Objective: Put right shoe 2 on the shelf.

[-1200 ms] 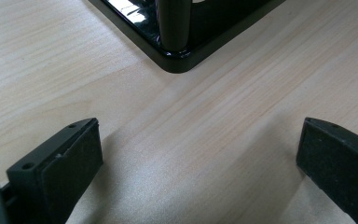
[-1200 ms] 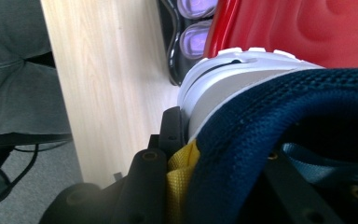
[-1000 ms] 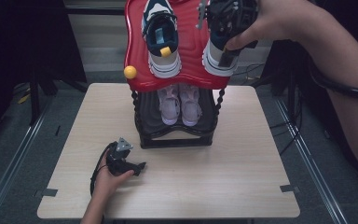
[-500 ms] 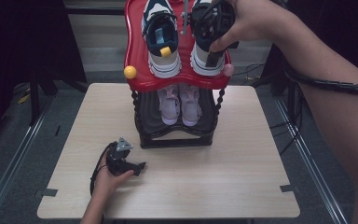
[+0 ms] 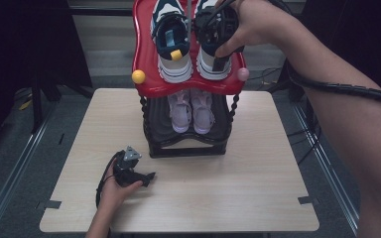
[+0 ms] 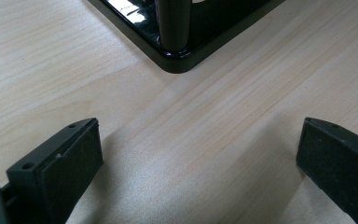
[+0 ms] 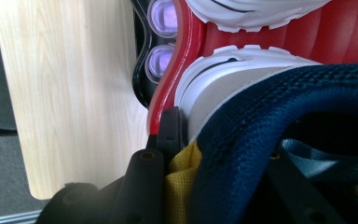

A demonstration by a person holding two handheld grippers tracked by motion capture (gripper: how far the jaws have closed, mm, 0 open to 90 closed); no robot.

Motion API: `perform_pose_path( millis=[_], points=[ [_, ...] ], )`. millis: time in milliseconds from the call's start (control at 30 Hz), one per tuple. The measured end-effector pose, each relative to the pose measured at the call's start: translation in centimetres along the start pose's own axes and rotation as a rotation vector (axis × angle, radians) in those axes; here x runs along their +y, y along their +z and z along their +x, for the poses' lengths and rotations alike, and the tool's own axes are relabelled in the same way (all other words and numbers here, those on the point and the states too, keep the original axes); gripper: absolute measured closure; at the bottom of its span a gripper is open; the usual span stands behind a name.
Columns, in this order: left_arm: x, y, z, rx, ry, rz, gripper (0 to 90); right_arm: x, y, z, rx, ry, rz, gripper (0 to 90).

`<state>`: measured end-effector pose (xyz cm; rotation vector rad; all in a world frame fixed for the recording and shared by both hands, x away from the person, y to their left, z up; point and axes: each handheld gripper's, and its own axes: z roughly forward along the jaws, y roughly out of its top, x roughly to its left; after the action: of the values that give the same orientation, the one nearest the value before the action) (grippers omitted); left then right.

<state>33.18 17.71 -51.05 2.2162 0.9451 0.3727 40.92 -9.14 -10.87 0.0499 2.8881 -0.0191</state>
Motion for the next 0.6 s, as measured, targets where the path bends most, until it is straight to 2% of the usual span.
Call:
perform_pose_path(
  millis=[333, 533, 600],
  points=[
    [0.0, 0.0, 0.0, 0.0, 0.0, 0.0, 0.0, 0.4, 0.8, -0.6, 0.002, -0.041, 0.009, 72.0],
    [0.0, 0.0, 0.0, 0.0, 0.0, 0.0, 0.0, 0.4, 1.0, -0.9, 0.002, -0.043, 0.014, 71.4],
    [0.0, 0.0, 0.0, 0.0, 0.0, 0.0, 0.0, 0.3, 1.1, -1.1, 0.001, -0.065, 0.008, 71.3]
  ],
)
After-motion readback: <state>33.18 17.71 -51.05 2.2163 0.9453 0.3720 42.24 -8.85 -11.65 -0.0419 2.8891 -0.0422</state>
